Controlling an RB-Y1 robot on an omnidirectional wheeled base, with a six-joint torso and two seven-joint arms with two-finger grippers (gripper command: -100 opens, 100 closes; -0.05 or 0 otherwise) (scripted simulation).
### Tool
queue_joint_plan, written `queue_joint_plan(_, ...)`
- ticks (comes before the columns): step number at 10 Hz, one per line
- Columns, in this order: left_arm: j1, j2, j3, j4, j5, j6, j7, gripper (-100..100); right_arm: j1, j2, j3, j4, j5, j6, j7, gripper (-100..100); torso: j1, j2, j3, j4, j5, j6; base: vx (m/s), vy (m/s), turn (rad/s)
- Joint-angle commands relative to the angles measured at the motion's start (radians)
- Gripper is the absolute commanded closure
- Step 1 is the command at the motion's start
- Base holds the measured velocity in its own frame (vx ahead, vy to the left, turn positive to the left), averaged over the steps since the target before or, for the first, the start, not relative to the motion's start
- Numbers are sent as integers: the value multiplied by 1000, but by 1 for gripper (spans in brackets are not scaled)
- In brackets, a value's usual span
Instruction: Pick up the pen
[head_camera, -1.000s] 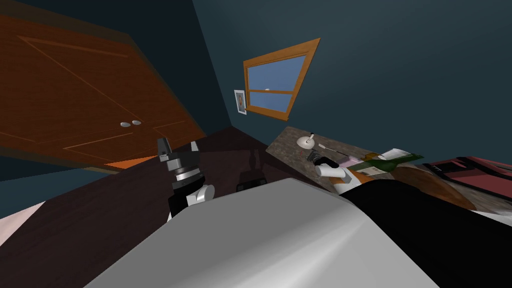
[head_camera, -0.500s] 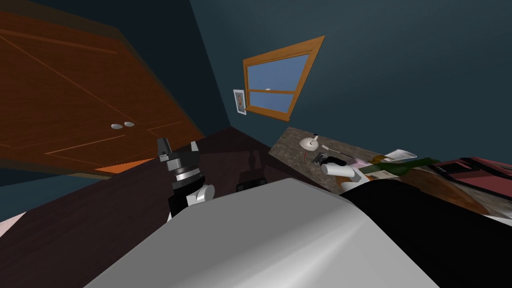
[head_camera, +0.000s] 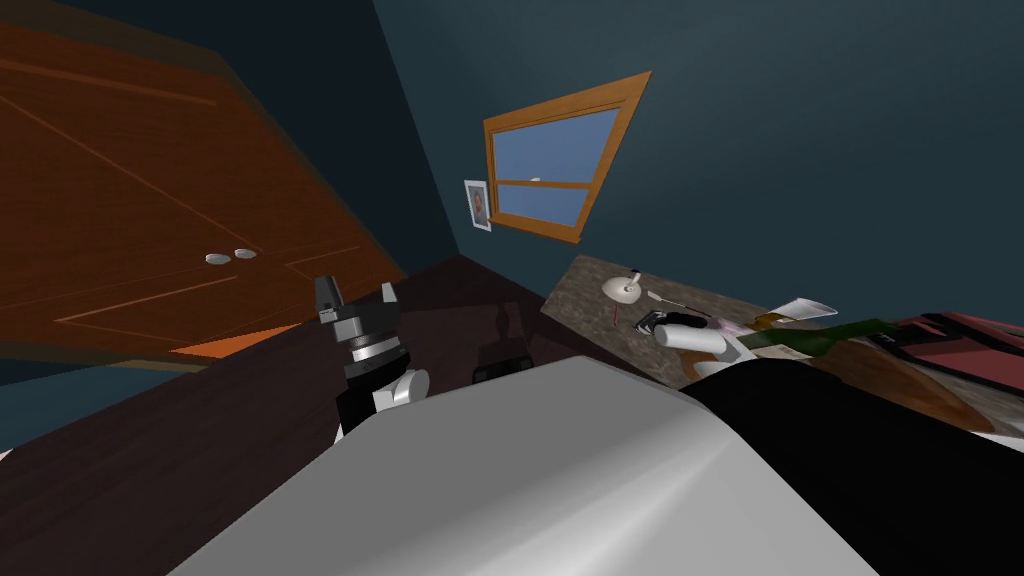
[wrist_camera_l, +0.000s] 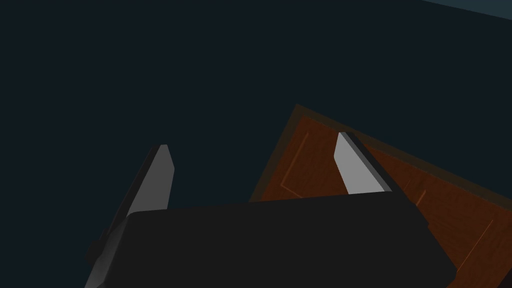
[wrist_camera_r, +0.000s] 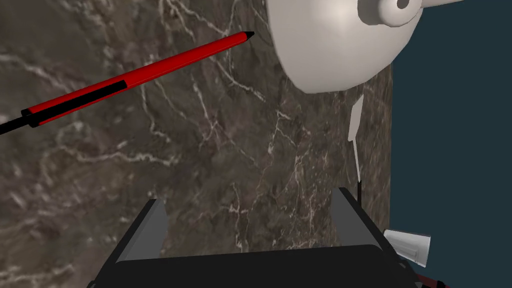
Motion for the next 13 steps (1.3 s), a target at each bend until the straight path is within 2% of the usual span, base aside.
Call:
queue_joint_plan(1,0,0,0,0,0,0,0,0,-12,-35,-30,50,-37,50,-50,-100,0,0,0,0,0,0,132,80,-66)
queue_joint_plan(3,0,0,0,0,0,0,0,0,-12,-35,-30,51,-37,96,-52,-100,1,-1,-1,0,0,0,77,40,-22)
queue_joint_plan(4,0,0,0,0,0,0,0,0,-21,-59,-57,88,-66,125,-96,-100,-2,2,1,0,0,0,95,45,-91)
queue_joint_plan(6,0,0,0,0,0,0,0,0,-21,-59,-57,88,-66,166,-97,-100,-1,0,0,0,0,0,67,23,-12)
queue_joint_plan(7,0,0,0,0,0,0,0,0,-30,-81,-82,124,-94,201,-141,-100,-3,3,1,0,-1,0,95,11,-68)
queue_joint_plan(8,0,0,0,0,0,0,0,0,-30,-81,-82,124,-94,229,-141,-100,-3,1,0,0,-1,0,96,32,-42)
queue_joint_plan(9,0,0,0,0,0,0,0,0,-30,-81,-82,124,-94,236,-141,-100,-2,0,0,0,0,0,35,24,-1)
queue_joint_plan(10,0,0,0,0,0,0,0,0,-40,-101,-106,159,-121,276,-185,-100,-2,3,1,0,0,0,65,37,-69)
queue_joint_plan(11,0,0,0,0,0,0,0,0,-40,-101,-106,159,-121,299,-185,-100,-1,2,1,1,0,0,87,30,-48)
queue_joint_plan(12,0,0,0,0,0,0,0,0,-51,-119,-129,192,-148,327,-227,-100,-2,1,1,0,0,0,137,47,-65)
queue_joint_plan(13,0,0,0,0,0,0,0,0,-51,-119,-129,192,-148,356,-227,-100,-1,-2,-1,0,0,0,126,33,-51)
